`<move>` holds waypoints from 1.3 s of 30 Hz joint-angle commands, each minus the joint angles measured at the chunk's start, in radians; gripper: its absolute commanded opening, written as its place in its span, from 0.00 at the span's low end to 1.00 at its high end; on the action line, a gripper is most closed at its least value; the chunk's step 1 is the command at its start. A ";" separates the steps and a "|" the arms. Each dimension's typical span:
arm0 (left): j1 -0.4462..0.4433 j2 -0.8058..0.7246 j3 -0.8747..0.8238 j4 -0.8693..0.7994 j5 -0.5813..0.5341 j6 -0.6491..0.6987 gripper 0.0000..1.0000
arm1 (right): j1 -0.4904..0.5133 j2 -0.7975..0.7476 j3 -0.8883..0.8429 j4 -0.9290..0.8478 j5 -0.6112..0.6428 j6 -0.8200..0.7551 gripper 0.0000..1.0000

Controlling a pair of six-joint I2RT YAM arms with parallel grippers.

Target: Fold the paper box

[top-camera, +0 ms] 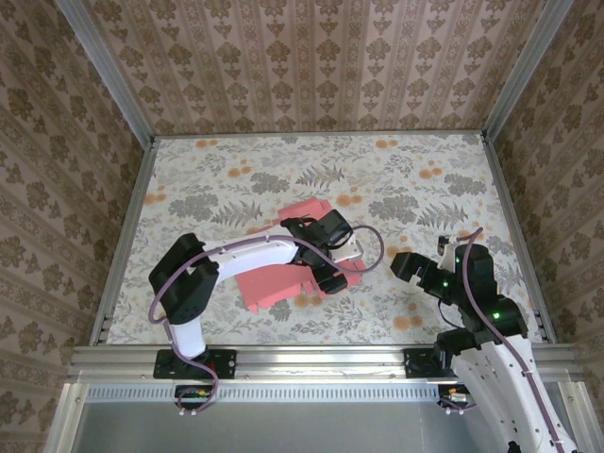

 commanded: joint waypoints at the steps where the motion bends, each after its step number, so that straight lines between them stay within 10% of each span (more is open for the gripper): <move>1: -0.008 0.037 0.049 -0.070 0.103 0.027 0.87 | -0.006 -0.011 0.039 -0.048 -0.021 -0.020 1.00; 23: 0.049 0.194 0.175 -0.153 0.217 -0.066 0.62 | -0.020 -0.008 0.053 -0.047 -0.046 -0.024 1.00; 39: 0.045 0.223 0.190 -0.177 0.123 -0.052 0.63 | -0.023 -0.013 0.058 -0.058 -0.050 -0.023 1.00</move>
